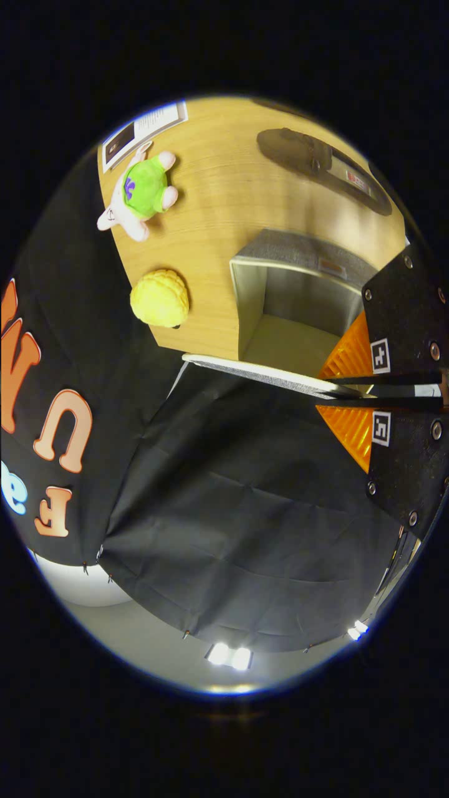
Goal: Open the storage box then place both shoes into the box .Put the left shoe in first, then the right shoe, with the right side of both shoes facing outward in a uniform manner.
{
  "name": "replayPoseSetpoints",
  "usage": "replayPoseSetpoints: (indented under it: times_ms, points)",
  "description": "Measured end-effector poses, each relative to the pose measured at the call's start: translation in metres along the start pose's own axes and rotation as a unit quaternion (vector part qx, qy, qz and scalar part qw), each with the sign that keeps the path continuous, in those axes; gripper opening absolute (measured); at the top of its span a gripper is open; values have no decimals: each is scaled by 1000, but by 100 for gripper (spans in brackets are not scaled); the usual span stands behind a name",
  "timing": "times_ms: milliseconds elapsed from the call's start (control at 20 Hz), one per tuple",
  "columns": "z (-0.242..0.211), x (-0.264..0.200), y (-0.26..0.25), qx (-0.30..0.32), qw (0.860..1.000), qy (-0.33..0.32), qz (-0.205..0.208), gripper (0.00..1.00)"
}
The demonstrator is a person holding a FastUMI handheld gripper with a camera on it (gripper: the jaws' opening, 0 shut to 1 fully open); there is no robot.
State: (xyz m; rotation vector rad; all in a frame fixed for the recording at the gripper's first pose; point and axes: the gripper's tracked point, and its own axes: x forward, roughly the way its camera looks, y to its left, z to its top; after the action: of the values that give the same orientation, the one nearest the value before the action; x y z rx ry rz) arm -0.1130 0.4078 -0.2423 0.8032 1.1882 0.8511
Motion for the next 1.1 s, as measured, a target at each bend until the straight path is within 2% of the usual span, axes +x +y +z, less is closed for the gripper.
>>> replayPoseSetpoints:
  times_ms: [350,450,500,600,650,700,750,850,900,1000,1100]
  points:
    - [-2,60,73,5,999,-1,52,10]
    - [-5,79,91,8,998,-4,62,10]
    - [-5,88,94,-3,999,-11,53,11]
    - [-11,104,96,-31,999,-6,39,32]
    - [-14,111,94,-41,999,-2,32,51]
    - [-18,115,92,-45,999,2,29,61]
    - [-19,116,92,-45,999,6,30,79]
    - [-19,111,101,-44,998,2,49,92]
    - [-17,105,103,-48,997,-2,56,93]
    - [-11,91,95,-64,997,-16,44,95]
    - [-5,70,67,-77,996,-37,14,96]
